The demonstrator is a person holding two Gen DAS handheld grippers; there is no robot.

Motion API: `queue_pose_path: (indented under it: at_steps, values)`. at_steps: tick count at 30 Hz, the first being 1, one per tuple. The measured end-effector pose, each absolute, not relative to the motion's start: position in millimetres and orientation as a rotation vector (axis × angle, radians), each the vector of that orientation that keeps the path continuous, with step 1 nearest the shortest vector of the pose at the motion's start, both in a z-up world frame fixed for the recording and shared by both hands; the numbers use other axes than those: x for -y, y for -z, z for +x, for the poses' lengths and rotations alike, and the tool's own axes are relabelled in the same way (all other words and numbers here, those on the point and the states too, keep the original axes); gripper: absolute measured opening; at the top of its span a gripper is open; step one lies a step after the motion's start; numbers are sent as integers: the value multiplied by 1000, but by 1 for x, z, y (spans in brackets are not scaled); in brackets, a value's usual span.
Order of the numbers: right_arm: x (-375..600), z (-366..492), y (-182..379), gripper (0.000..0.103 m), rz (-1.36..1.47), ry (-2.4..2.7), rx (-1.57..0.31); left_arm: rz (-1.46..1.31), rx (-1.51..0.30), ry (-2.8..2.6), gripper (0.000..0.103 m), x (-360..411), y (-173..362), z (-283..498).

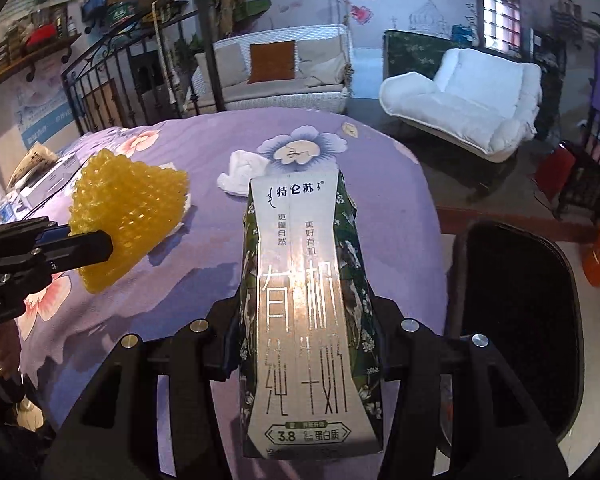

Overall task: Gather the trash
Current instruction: 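Carry the green-and-white milk carton in right tool over the bin and open it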

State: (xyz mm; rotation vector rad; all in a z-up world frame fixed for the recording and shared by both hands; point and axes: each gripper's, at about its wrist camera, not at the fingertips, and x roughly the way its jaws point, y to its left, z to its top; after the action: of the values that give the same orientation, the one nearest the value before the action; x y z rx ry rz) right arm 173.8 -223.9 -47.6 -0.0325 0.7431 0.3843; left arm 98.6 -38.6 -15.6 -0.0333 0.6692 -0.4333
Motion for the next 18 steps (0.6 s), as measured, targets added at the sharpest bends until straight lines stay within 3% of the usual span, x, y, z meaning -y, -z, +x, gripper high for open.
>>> queue_pose_path:
  at_steps: [18]
  values:
    - [361,179,83,50,186,-14,-779,33,-679,622,20,120,19,106]
